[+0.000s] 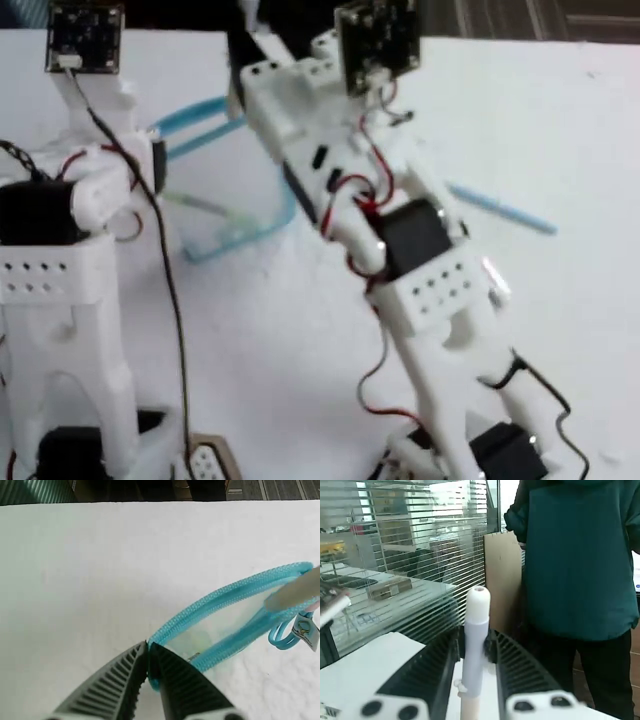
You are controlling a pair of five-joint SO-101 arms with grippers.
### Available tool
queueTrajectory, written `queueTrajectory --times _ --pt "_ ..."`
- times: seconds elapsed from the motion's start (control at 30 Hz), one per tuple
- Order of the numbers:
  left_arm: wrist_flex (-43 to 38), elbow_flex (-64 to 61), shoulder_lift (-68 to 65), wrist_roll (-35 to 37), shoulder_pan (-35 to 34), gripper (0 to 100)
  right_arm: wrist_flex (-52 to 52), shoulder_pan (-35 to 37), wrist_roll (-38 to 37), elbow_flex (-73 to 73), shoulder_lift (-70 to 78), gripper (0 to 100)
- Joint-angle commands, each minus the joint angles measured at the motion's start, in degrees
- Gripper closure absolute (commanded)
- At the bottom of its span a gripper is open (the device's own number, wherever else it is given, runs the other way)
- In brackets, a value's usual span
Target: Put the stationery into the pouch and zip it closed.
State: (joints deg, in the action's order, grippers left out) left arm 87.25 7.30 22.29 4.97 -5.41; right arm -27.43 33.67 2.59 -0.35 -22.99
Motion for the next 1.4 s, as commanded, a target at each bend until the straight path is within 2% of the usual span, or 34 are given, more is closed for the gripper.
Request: queueTrajectory --times 0.0,0.17,0.37,0.47,0.53,0.7,0.77,0.9,1.0,1.13,1.27,1.37 --pt "0.5 -0.2 -0.4 -0.2 0.3 98 5.5 0.4 -0.8 3.1 -2.9 98.1" --pt "0.5 -0.2 -0.4 -0.2 0.6 98 5.8 0.5 -0.7 7.9 -2.9 98.1" --pt "0.5 -0.2 -0.4 -0.2 0.5 98 5.6 5.1 -1.0 16.6 -3.3 98.1" --pt "0.5 -0.2 -0.4 -0.2 0.3 98 5.5 7.1 -5.1 20.7 -3.1 97.1" --pt "0.5 -0.2 -0.4 -0.2 0.2 98 5.4 7.9 -7.2 23.0 -3.4 91.3" --pt "0.5 -0.2 -0.4 -0.2 0.2 98 2.2 8.2 -7.1 23.5 -5.1 67.5" --pt "0.5 -0.2 -0.4 -0.2 0.2 98 2.2 8.0 -7.1 23.5 -6.9 65.9" --pt "0.4 -0.2 -0.4 -0.2 0.5 98 2.7 7.8 -7.0 23.1 -11.1 69.2" --pt "0.4 -0.2 -0.4 -0.2 0.5 98 2.2 4.6 -7.0 21.1 -13.9 71.9" --pt "0.4 -0.2 -0.4 -0.2 0.3 98 -2.3 -5.0 -7.4 18.4 -15.3 74.5" --pt "0.4 -0.2 -0.4 -0.2 0.3 98 -15.1 -15.2 -8.5 17.6 -15.3 74.7" --pt "0.4 -0.2 -0.4 -0.2 0.5 98 -26.6 -21.4 -14.9 17.8 -14.9 74.7"
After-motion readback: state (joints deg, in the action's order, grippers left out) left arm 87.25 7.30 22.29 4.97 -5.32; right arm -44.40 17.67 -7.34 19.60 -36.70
